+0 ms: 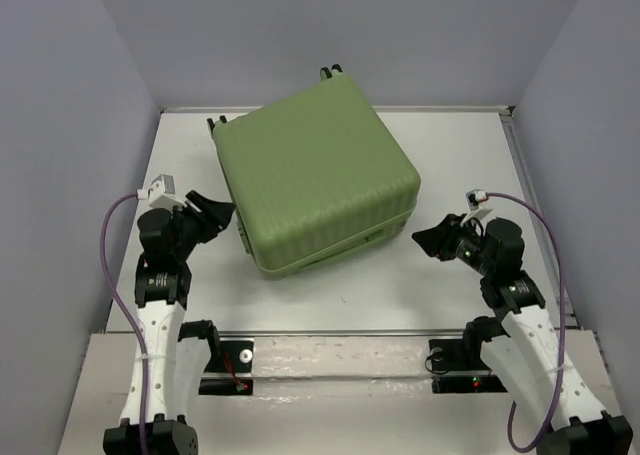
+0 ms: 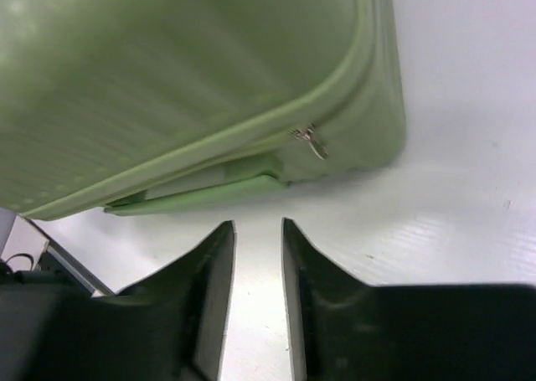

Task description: Pack the luggage

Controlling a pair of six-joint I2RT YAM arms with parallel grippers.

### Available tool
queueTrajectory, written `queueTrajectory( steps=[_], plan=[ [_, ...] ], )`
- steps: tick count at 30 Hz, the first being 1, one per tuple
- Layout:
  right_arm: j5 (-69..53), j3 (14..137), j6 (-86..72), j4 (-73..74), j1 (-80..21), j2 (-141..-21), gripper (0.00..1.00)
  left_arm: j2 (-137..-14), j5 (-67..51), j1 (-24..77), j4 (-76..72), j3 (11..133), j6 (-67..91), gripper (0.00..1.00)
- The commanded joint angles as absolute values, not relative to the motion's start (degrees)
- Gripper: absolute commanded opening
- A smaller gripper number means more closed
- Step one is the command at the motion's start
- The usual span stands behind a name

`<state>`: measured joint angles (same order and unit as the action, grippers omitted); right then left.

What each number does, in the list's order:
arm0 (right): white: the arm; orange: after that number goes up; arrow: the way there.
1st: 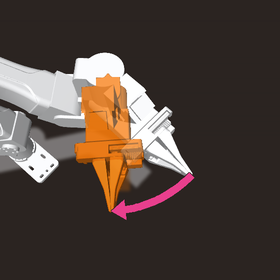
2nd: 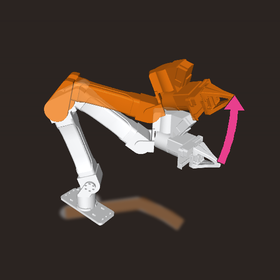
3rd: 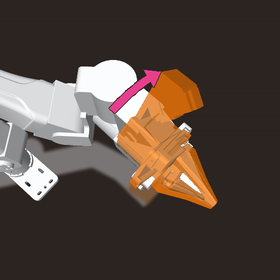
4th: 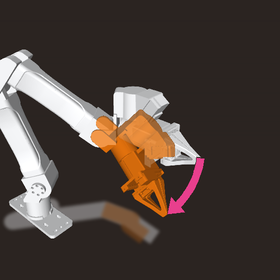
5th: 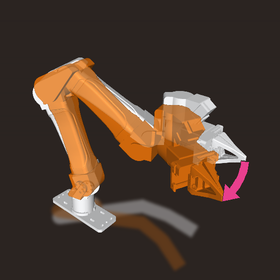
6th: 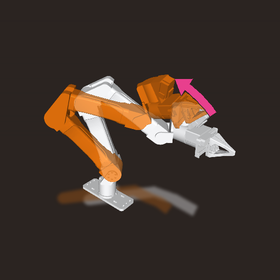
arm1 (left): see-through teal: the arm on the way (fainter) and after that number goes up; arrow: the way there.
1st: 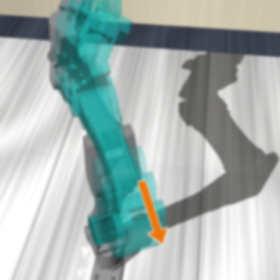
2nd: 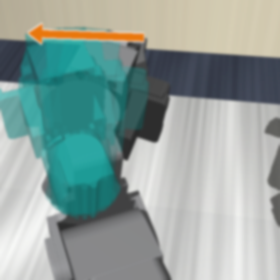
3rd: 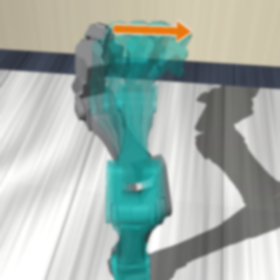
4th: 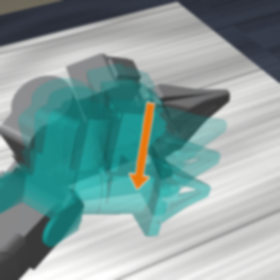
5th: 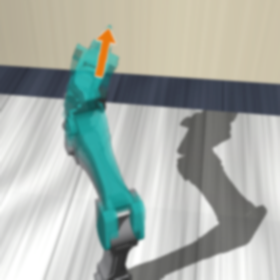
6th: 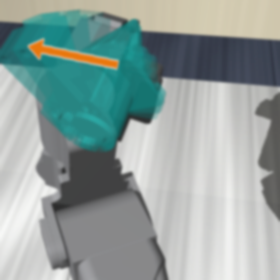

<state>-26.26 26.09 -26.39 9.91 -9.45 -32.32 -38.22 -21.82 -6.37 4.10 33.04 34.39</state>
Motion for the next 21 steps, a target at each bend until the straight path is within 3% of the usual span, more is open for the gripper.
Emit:
queueTrajectory(
  steps=[1,9,21],
  plan=[
    [-23.03,22.07,-26.01,0.20,-9.58,-33.66,0.41,-34.11,-23.64,-6.42,9.75,29.27,35.59,0.57],
    [-26.71,19.95,-23.91,-22.46,-9.58,-49.64,0.47,-34.89,-27.94,-6.42,11.34,26.72,37.44,0.55],
    [-28.30,21.09,-21.36,-31.19,-9.58,-61.52,0.41,-34.98,-30.50,-4.84,9.40,24.79,38.49,0.41]
  ],
)
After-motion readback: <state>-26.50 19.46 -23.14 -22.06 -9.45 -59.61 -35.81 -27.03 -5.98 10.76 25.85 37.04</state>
